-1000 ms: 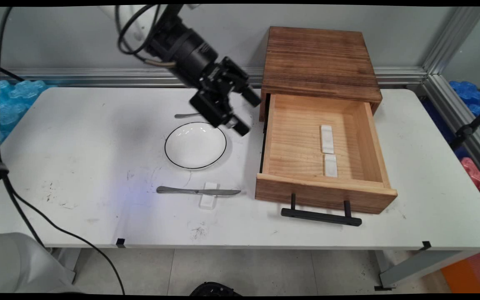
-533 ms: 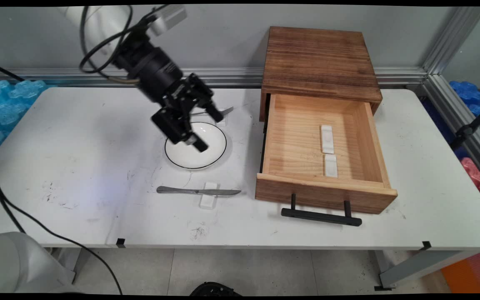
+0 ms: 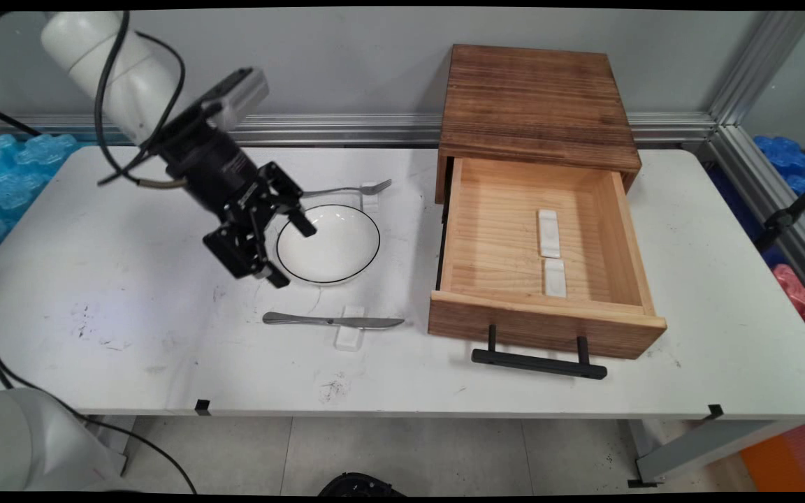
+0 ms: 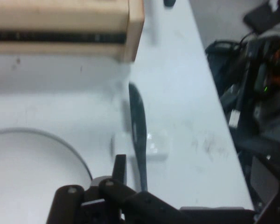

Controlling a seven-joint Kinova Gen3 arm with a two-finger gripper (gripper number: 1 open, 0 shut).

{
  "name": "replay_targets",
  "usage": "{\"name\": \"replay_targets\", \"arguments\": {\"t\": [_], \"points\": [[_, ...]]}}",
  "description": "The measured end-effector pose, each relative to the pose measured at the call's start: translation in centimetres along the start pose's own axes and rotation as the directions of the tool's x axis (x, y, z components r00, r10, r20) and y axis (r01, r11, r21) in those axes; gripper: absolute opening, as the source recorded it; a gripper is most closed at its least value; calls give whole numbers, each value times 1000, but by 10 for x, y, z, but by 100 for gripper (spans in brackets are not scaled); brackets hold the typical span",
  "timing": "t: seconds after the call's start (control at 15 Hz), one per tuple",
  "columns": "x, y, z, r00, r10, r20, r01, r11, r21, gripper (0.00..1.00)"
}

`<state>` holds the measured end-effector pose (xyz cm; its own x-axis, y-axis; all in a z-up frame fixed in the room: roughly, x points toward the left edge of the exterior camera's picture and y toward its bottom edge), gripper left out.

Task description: Pick up the knife from the right of the white plate

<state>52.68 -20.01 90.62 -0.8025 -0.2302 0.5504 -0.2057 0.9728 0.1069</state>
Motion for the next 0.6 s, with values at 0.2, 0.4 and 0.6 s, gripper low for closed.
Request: {"name": "replay_targets", "arguments": {"t": [0.2,0.4,0.6], "points": [[-13,10,10,998,7,59,-9,999,33,100],[-21,17,21,994,44,105,-51,997,64,100],[-25,24,31,989,62,134,-74,994,84,100]]}}
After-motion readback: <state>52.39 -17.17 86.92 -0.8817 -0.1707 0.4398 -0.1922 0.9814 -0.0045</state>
